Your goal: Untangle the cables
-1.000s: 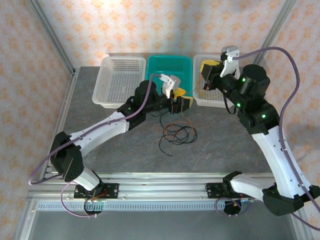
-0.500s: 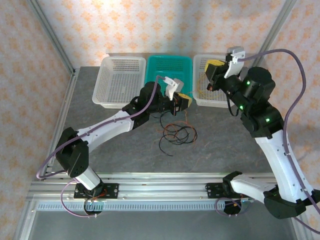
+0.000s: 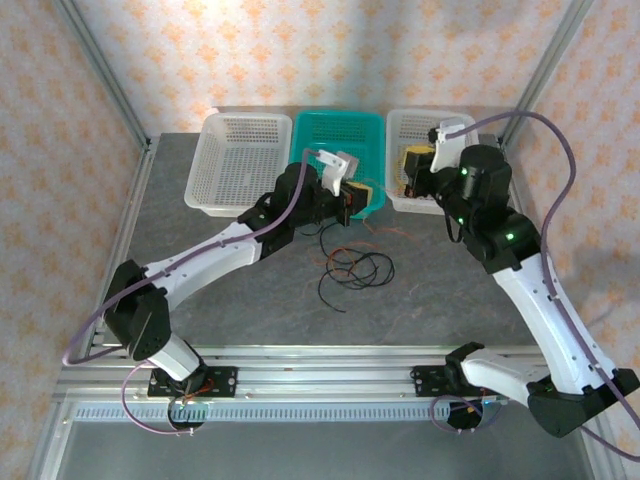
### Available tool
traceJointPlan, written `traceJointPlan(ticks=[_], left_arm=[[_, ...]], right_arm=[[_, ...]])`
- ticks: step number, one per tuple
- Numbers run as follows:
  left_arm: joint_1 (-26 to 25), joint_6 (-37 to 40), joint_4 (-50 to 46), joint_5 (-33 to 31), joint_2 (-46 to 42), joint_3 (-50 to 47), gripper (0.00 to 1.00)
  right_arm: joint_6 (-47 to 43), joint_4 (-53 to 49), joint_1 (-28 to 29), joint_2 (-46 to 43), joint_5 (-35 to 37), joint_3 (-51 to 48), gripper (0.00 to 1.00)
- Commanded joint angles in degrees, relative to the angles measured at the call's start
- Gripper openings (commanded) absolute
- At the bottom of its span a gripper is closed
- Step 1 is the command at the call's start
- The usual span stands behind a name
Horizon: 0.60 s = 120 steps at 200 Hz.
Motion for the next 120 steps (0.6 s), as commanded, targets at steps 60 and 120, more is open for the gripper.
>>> traceJointPlan(ticks=[60,120], left_arm=[[2.1,-1.7,-9.3,-14.9,-1.9,8.9,0.0],[6.1,-0.5,-5.8,-19.1,1.0,13.5,0.0]], right_arm=[[12.8,12.8,0.2,-1.2,-5.4,-11.0,0.36],[15.1,12.7,1.2,-1.6,-4.7,-17.5,0.38]])
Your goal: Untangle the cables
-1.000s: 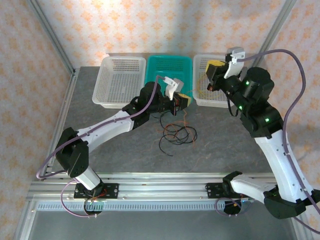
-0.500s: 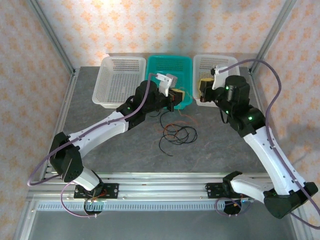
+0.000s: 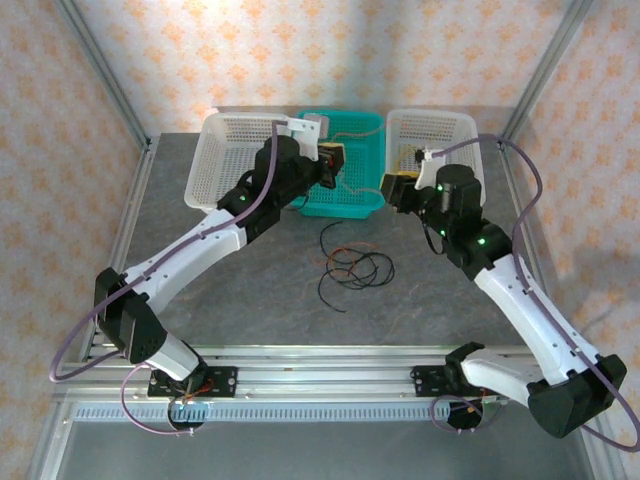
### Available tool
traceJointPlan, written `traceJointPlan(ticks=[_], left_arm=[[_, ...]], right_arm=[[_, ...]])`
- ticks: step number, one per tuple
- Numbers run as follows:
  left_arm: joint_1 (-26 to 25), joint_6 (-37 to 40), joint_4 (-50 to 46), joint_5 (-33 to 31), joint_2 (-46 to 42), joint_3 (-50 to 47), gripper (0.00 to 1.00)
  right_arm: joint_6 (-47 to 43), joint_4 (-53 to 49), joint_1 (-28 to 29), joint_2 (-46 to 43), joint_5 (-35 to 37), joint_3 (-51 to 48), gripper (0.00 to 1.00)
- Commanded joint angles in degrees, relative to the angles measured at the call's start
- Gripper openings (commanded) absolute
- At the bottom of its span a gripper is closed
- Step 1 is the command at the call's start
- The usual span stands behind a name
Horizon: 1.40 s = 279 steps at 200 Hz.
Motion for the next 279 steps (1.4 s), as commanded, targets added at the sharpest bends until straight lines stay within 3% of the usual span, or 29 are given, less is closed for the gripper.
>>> traceJointPlan(ticks=[1,53,91,112,154,203,238,249,279], left_arm=[[1.5,0.2,1.7,-3.4,1.9,3.7,0.0],[4.3,2.4,2.2,-5.8,8.5,12.3,0.0],[5.7,2.3,8.5,-11.7,12.8,11.9,0.0],[7.6,0.7,10.1,-12.8,15.7,13.3,0.0],[10.9,-0.9,9.4,-10.0,24.0,18.9,0.0],[12.4,-2.6,5.3,-1.8,35.7,26.4,0.0],[12.2,-2.3,1.5,-5.2,38.9,27.7,0.0],[12.1,-1.8,0.7,-6.9,38.8,27.4,0.07],[11.7,-0.6,-1.8,-9.6,38.0,27.4,0.4]], right_arm=[[3.0,2.7,1.2,-1.4,-0.3,-3.7,0.38],[5.8,7.8,4.6,-1.7,5.1,-11.3,0.38],[7.6,16.4,4.5,-2.0,15.1,-14.4,0.39],[6.7,17.0,4.5,-0.4,14.5,-12.5,0.4],[6.3,15.9,4.5,-0.1,14.7,-12.6,0.4],[6.8,16.0,4.5,-3.7,16.6,-16.1,0.39],[7.6,14.9,4.3,-3.8,16.9,-16.6,0.38],[7.6,14.8,4.3,-4.1,16.8,-16.7,0.38],[6.9,13.8,4.3,-4.4,17.9,-16.6,0.38]])
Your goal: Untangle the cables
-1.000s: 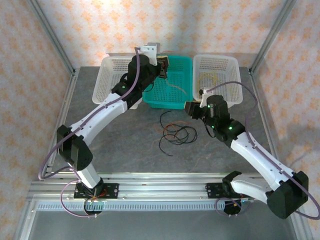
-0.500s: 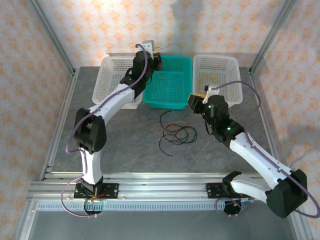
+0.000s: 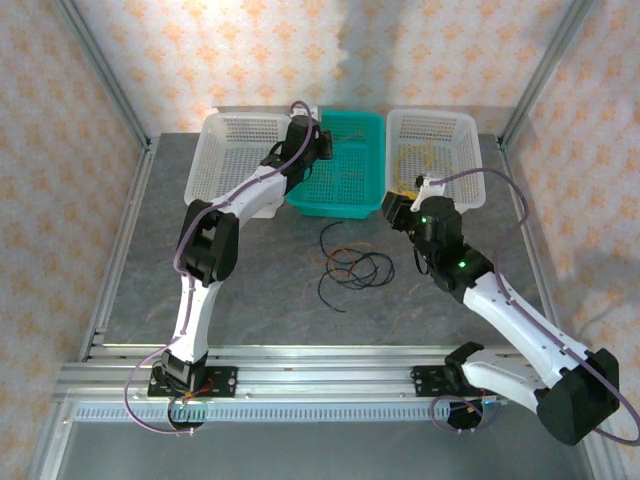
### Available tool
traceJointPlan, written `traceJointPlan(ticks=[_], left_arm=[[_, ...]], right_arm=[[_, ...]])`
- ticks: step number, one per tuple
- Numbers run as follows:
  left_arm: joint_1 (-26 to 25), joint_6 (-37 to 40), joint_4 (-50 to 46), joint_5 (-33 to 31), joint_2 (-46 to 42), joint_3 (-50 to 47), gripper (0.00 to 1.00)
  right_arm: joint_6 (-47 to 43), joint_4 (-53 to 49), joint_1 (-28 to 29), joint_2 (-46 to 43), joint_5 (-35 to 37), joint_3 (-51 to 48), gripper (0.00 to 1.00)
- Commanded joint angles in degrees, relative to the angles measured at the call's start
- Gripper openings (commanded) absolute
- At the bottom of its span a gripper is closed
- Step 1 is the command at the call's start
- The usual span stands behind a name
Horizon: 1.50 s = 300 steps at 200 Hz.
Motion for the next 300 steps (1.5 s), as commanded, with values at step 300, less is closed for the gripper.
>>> traceJointPlan(ticks=[300], left_arm=[[-13.9,-18.5,8.4,-2.1,-55.2,-68.7,0.61]], right_arm=[[-0.4,-6.4,14.4,17.5,-4.1,-1.4,0.36]])
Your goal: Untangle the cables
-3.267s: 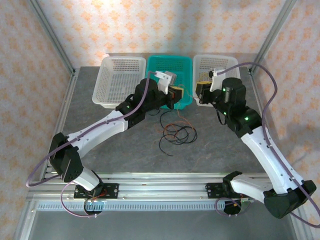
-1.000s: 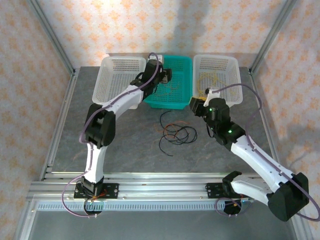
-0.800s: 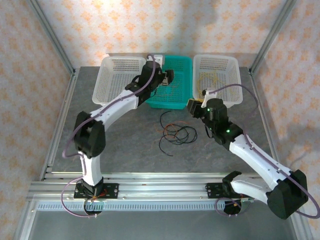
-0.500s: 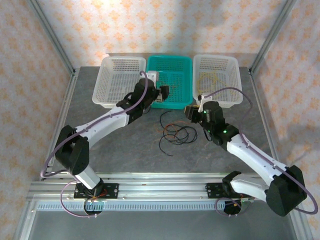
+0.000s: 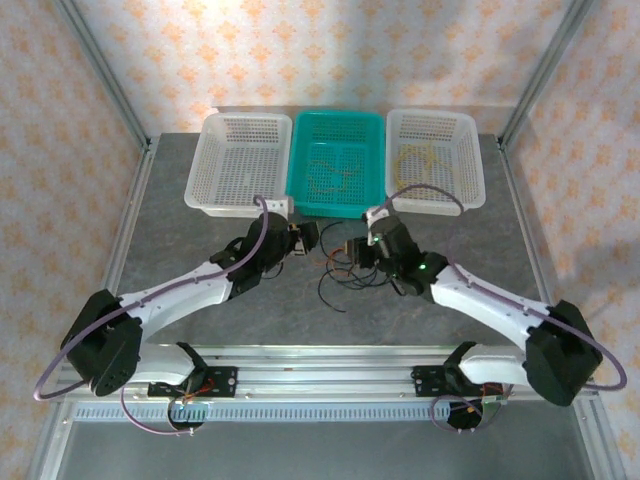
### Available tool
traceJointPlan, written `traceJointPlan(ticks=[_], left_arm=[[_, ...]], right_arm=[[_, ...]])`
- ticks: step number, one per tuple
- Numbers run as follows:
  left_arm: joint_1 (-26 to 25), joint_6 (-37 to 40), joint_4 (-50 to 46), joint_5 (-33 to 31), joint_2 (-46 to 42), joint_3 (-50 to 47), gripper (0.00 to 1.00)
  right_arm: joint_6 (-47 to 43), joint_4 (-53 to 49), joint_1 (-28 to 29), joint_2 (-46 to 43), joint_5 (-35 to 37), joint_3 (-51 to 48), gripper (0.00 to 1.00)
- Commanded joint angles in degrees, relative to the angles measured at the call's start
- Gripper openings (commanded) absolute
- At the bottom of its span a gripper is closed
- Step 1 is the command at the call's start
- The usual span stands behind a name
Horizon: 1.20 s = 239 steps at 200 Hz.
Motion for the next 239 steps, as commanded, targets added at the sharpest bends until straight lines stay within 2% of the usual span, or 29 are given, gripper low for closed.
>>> traceJointPlan(ticks=[1,28,81,115,198,227,239], left_arm=[[0.5,-4.4,2.9,1.0,-2.3,-3.3,0.61],[7.0,-9.0,10.0,8.6,-6.1,-10.2,0.61],[14.7,-11.1,14.3,14.3,-9.0,-14.2,0.61],[15.3,-12.1,16.3,16.0,-8.1,-14.6,0.59],[15.2,-12.4,19.0,18.5,-6.0,-13.8,0.56],[15.2,-12.1,18.6,18.2,-5.8,-13.5,0.55],[15.2,-12.0,18.4,18.4,-5.9,-13.5,0.55]], right_arm=[[1.9,-0.5,2.2,4.0,2.3,2.1,0.36],[2.0,-0.6,2.2,9.9,-1.5,4.5,0.35],[2.1,-1.1,2.3,19.1,-0.8,10.9,0.31],[3.3,-1.1,2.3,23.6,-0.3,13.2,0.28],[4.3,0.6,3.0,29.8,0.4,14.2,0.31],[4.3,1.0,3.1,31.0,1.4,14.8,0.28],[4.2,1.1,3.3,30.8,2.1,14.9,0.24]])
